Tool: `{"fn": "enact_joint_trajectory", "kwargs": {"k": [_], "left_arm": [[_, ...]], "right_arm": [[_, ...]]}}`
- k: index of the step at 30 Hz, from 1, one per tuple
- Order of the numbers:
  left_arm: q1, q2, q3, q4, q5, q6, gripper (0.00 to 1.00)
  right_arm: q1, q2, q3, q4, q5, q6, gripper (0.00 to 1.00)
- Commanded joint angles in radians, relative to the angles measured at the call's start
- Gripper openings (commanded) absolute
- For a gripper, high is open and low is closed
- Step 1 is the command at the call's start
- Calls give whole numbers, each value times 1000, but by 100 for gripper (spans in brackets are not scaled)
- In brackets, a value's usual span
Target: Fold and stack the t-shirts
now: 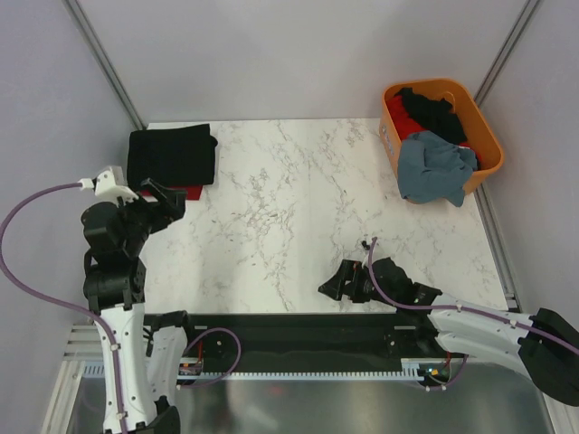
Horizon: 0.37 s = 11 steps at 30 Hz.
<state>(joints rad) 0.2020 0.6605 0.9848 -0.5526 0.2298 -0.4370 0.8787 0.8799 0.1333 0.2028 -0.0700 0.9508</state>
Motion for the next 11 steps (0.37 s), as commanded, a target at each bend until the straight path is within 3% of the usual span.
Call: {"fn": "enact_joint_trajectory", "kwargs": {"k": [1, 5, 7, 11], "left_arm": [[-1, -65, -78, -119, 118, 61, 86], [-12, -134, -185, -109, 135, 40, 85], [-13, -168, -259, -46, 219, 29, 85], [-13, -170, -265, -20, 226, 44, 85]], "right_arm": [[-3, -12, 14, -63, 41, 14, 97], [-3, -38, 14, -95, 62, 28, 98], [-3, -38, 11, -92, 59, 32, 98], [2, -16, 22, -78, 48, 19, 98]]}}
